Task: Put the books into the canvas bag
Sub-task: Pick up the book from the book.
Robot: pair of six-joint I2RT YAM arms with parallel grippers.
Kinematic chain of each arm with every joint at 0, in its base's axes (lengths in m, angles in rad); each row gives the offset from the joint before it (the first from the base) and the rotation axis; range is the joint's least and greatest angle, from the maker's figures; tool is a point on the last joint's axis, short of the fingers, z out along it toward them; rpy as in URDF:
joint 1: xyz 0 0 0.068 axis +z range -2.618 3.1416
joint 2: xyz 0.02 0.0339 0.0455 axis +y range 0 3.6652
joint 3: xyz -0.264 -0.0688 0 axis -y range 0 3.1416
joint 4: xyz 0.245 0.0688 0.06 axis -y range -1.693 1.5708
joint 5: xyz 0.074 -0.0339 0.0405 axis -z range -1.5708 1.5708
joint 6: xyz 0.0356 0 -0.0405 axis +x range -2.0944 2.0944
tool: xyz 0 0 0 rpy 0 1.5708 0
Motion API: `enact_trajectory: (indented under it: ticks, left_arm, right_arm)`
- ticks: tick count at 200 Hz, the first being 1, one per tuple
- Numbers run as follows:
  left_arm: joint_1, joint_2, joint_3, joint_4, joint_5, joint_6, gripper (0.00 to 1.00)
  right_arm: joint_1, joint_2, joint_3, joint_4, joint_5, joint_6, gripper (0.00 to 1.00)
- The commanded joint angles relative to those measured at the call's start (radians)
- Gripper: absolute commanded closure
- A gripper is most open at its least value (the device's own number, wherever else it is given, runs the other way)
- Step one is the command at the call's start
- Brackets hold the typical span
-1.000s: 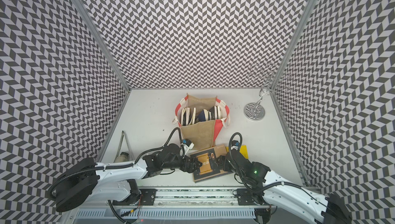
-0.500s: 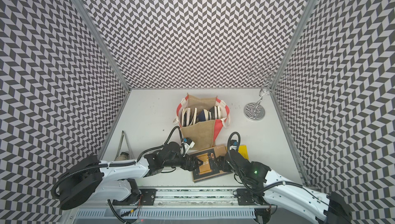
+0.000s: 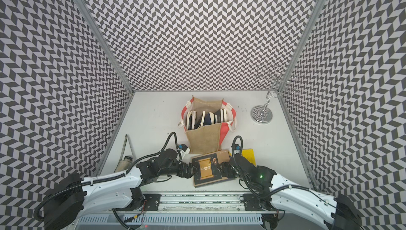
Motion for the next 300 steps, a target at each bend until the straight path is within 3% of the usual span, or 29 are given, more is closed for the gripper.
enact_trajectory:
  ticks: [1,76,123,139,165,179,191,203,228,274,300]
  left_arm:
    - [0.002,0.013,-0.015,0.006,0.021,-0.007,0.0]
    - [0.002,-0.005,-0.043,0.014,0.018,-0.018,0.0]
    - [0.005,-0.002,-0.069,0.046,0.033,-0.037,0.01]
    - [0.017,-0.013,-0.103,0.085,0.055,-0.066,0.07]
    - [0.047,-0.077,-0.142,0.092,0.068,-0.1,0.31]
    - [0.063,-0.14,-0.154,0.076,0.064,-0.104,0.38]
    - [0.078,-0.189,-0.173,0.088,0.076,-0.109,0.36]
    - [0.101,-0.212,-0.182,0.082,0.102,-0.104,0.19]
    - [0.122,-0.206,-0.142,-0.119,0.023,-0.094,0.06]
    - [0.096,-0.168,-0.113,-0.281,-0.113,-0.179,0.05]
    - [0.085,-0.173,-0.146,-0.175,-0.032,-0.184,0.11]
  right_arm:
    - [0.025,0.013,0.02,0.102,-0.03,-0.01,0.18]
    - [0.099,0.032,0.031,0.122,-0.024,-0.028,0.18]
    - [0.099,0.111,-0.01,0.248,-0.086,-0.035,0.17]
    - [0.1,0.142,-0.017,0.278,-0.098,-0.039,0.17]
    - [0.1,0.165,-0.035,0.31,-0.114,-0.041,0.17]
    - [0.1,0.179,-0.047,0.325,-0.125,-0.045,0.17]
    - [0.101,0.198,-0.056,0.346,-0.148,-0.052,0.17]
    - [0.102,0.218,-0.064,0.358,-0.16,-0.05,0.17]
    - [0.103,0.221,-0.076,0.353,-0.149,-0.044,0.18]
    - [0.102,0.229,-0.081,0.322,-0.129,-0.048,0.18]
    - [0.102,0.235,-0.092,0.388,-0.194,-0.074,0.18]
